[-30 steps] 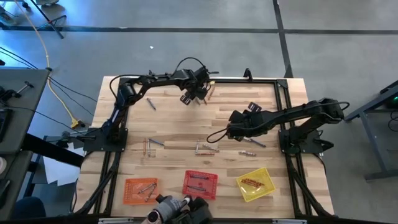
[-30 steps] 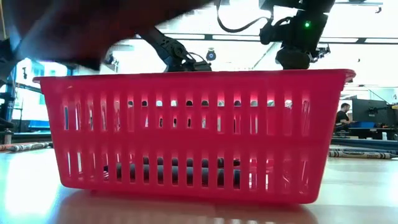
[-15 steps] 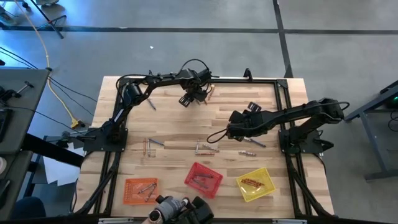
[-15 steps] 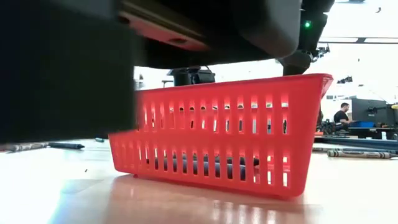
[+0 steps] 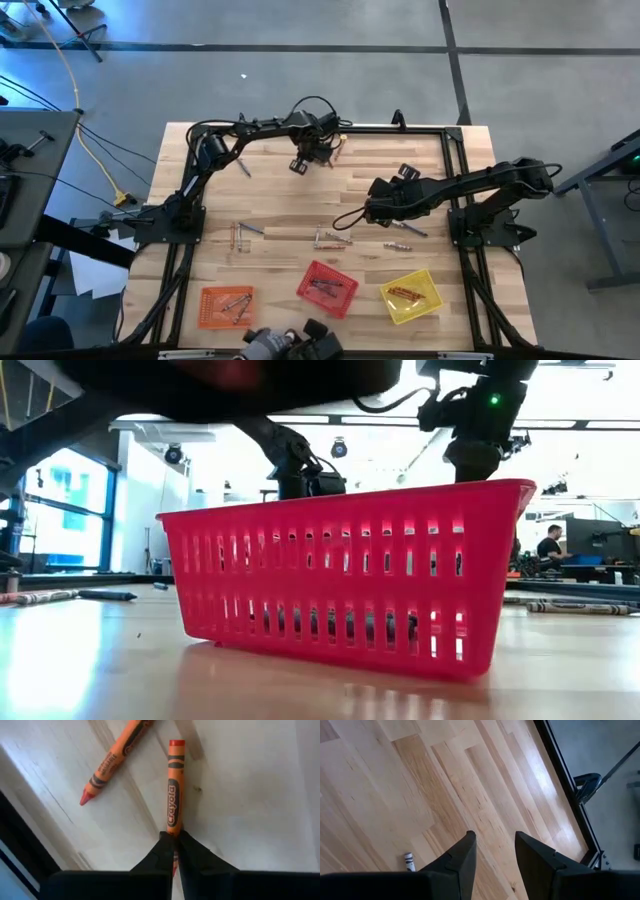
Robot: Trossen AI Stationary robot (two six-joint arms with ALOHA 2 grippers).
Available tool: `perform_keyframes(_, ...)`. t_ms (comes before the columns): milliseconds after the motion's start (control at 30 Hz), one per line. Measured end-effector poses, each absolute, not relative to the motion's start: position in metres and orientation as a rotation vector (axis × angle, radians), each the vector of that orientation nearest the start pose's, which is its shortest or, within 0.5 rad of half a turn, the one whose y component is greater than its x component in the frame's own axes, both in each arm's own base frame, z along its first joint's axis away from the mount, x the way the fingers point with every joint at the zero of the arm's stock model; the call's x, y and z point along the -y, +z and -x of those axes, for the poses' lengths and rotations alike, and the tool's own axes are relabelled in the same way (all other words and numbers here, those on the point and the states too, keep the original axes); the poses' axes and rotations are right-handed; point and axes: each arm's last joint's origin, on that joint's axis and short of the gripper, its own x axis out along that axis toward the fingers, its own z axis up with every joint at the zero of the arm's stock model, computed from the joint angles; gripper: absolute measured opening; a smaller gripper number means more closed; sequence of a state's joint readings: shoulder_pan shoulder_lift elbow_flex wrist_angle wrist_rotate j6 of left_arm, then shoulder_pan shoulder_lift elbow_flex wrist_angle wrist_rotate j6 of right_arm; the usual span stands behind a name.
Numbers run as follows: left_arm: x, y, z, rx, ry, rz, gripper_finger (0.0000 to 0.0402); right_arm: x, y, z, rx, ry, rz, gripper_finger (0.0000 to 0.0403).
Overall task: Sort crayons
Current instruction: Put the orange crayon into the yellow bin
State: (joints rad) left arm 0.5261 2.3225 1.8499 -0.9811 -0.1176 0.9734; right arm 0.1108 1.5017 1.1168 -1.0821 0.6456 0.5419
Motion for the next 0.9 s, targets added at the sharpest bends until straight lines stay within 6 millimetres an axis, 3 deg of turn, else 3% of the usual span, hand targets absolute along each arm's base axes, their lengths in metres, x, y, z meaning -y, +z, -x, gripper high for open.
perform_keyframes(100, -0.225, 0.153, -0.394, -1.484, -0.218, -0.421, 0.0001, -0.012, 0.24, -0.261, -1.193, -0.775, 0.101, 0.0128)
perform_keyframes(300, -0.214, 0.198, -0.393, -1.279, -0.195, -0.236, 0.0, -0.012, 0.24, -0.261, -1.194, -0.776, 0.102, 0.0128)
perform_keyframes(467, -0.192, 0.229, -0.384, -1.195, -0.201, -0.195, 0.0, -0.013, 0.24, -0.26, -1.168, -0.812, 0.097, 0.0128)
perform_keyframes(733, -0.152, 0.247, -0.341, -1.011, -0.142, -0.178, 0.0, -0.019, 0.213, -0.247, -1.039, -0.877, 0.021, 0.0128)
perform_keyframes(900, -0.121, 0.25, -0.321, -0.688, -0.032, -0.193, 0.0, -0.017, 0.211, -0.257, -0.732, -0.791, -0.041, 0.0128)
